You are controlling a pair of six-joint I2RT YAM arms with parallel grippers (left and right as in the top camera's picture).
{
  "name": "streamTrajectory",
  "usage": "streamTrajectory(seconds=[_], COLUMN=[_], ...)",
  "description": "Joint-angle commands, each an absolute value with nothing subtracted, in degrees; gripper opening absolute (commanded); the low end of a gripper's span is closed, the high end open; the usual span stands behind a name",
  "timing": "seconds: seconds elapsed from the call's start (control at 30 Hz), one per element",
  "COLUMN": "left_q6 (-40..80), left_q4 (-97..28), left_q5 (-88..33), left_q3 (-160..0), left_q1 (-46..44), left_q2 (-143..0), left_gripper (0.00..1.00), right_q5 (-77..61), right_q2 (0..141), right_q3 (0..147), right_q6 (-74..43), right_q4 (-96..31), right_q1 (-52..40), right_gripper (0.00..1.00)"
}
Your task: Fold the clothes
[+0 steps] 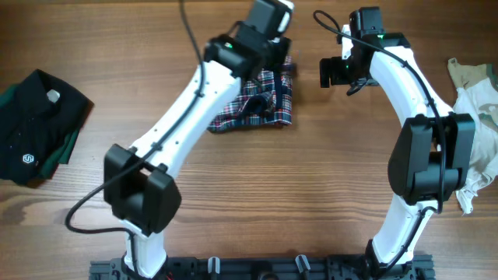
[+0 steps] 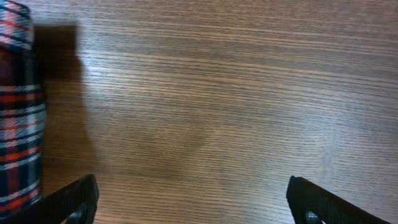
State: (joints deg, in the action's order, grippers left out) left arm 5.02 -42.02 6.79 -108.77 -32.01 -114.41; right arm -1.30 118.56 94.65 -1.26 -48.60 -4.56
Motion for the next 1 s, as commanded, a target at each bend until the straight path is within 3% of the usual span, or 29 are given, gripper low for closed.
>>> streamTrajectory(seconds=[0.0, 0.07, 0.1, 0.4, 0.47, 0.6, 0.67, 0.73, 0.87, 0.97], left_q6=[8.14, 9.61, 9.67, 11.4, 11.38, 11.4, 11.38, 11.38, 11.42, 15.44], left_q4=[-44.62, -45.1, -45.43, -48.42, -46.96, -44.75, -44.6, -46.19, -54.94, -57.43], left_q5=[12.49, 9.45, 7.2, 3.66, 3.68, 2.59, 2.59, 2.61, 6.55, 6.48], left_q3=[-107.39, -106.98, -106.91, -106.8, -106.8, -111.22, -114.98, -115.28, -115.24, -115.18], left_q1=[-26.06, -22.33, -21.45, -22.9, -22.94, -23.38, -23.92, -24.29, -22.74, -17.39], left_q2=[-115.81, -118.06, -118.78, -133.23, -135.63, -129.97, -124.42, -119.87, -119.26, -119.28], left_gripper=[0.21, 0.06, 0.04, 0.04, 0.12, 0.13, 0.22, 0.23, 0.22, 0.24], right_q5=[-3.05, -3.05, -3.05, -3.03, -3.03, -3.03, -3.03, -3.05, -12.38, -17.21], right_q2=[116.79, 116.79, 116.79, 116.79, 116.79, 116.79, 116.79, 116.79, 114.48, 108.9], right_q3=[95.13, 95.13, 95.13, 95.13, 95.13, 95.13, 95.13, 95.13, 95.26, 95.26], right_q6=[-0.95, -0.01, -0.03, -0.12, -0.12, -0.14, -0.12, -0.1, 0.05, 1.58], right_q4=[-48.27, -48.58, -48.71, -50.46, -50.46, -50.41, -50.41, -50.41, -51.51, -51.66], right_q1=[-4.43, -4.43, -4.43, -4.43, -4.43, -4.43, -4.43, -4.43, -4.54, -5.61], right_gripper=[0.97, 0.97, 0.97, 0.98, 0.98, 0.98, 0.99, 0.99, 0.67, 0.19])
